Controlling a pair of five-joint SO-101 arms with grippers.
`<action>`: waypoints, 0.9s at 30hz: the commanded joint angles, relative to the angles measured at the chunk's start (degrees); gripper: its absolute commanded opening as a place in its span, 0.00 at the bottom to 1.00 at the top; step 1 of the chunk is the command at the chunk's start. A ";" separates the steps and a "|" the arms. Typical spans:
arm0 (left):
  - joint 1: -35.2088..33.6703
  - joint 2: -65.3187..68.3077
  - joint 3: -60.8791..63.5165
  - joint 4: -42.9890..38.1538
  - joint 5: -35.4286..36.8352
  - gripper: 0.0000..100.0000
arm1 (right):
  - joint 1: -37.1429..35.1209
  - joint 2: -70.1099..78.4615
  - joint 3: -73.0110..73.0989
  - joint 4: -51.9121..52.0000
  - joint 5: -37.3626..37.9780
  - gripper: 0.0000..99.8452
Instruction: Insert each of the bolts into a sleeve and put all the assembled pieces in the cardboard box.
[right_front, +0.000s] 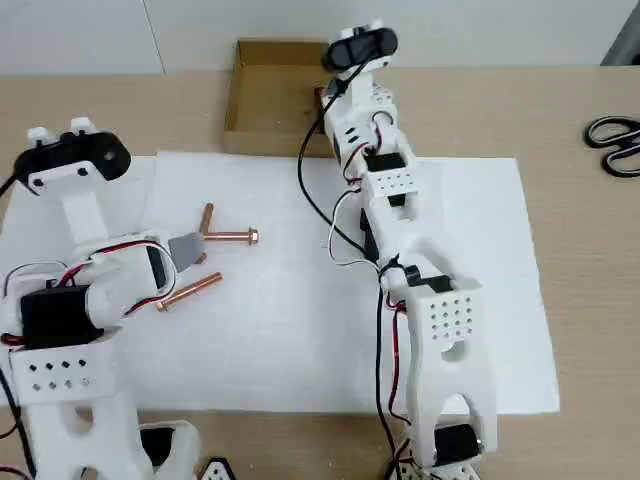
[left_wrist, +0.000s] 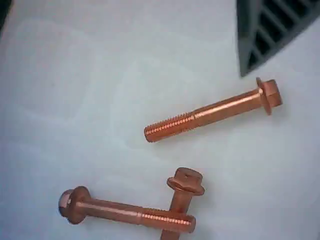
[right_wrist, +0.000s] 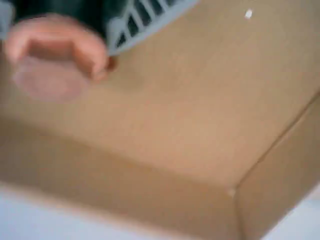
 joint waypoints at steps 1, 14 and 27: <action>0.00 -1.05 -0.22 0.35 -0.26 0.30 | -0.57 0.04 -5.36 -1.36 -0.44 0.14; 0.09 -1.14 -0.40 0.35 -2.46 0.30 | 0.40 -8.66 -5.54 7.43 -0.44 0.20; 0.09 -1.14 -0.40 0.26 -8.26 0.30 | 0.40 -40.66 -5.54 43.74 -0.44 0.20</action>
